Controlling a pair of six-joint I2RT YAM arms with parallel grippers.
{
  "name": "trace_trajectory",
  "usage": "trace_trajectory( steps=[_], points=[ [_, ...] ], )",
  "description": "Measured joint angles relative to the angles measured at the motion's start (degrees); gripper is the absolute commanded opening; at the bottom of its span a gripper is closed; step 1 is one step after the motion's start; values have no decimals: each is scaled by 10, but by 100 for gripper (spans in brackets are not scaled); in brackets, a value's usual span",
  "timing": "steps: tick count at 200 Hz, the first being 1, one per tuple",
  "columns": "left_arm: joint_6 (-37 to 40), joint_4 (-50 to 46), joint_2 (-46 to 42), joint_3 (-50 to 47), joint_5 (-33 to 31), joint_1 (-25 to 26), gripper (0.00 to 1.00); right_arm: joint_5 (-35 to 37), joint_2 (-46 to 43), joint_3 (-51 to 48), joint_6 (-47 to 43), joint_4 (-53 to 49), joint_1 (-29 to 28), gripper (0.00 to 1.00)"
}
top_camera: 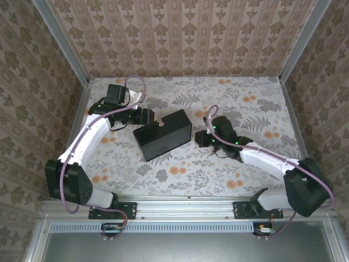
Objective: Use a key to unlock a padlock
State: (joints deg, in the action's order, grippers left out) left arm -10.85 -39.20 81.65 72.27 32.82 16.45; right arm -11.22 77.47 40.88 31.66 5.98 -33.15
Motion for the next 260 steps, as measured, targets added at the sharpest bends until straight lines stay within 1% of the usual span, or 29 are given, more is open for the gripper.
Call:
trace_trajectory(
  steps=[23,55,88,117,148,176,203,215,238,260],
  points=[
    [2,0,2,0,13,0,54,-2,57,0,57,76,-50,7],
    [7,0,15,0,20,0,54,10,100,0,107,143,-80,7],
    [15,-2,32,0,20,0,54,31,146,7,139,212,-84,8],
    [21,-7,47,2,25,0,53,49,194,27,155,243,-83,8],
    [18,-3,48,2,29,3,53,54,242,66,165,261,-81,10],
    [1,10,45,2,5,17,53,52,303,124,176,282,-64,10],
    [-19,35,39,4,-27,56,54,37,346,167,184,283,-42,11],
    [-27,44,41,7,-38,76,53,24,355,173,184,270,-32,14],
    [-43,59,67,26,-61,109,53,0,355,176,164,219,-2,16],
    [-55,83,104,47,-68,134,53,-13,349,177,129,156,31,18]
  ],
)
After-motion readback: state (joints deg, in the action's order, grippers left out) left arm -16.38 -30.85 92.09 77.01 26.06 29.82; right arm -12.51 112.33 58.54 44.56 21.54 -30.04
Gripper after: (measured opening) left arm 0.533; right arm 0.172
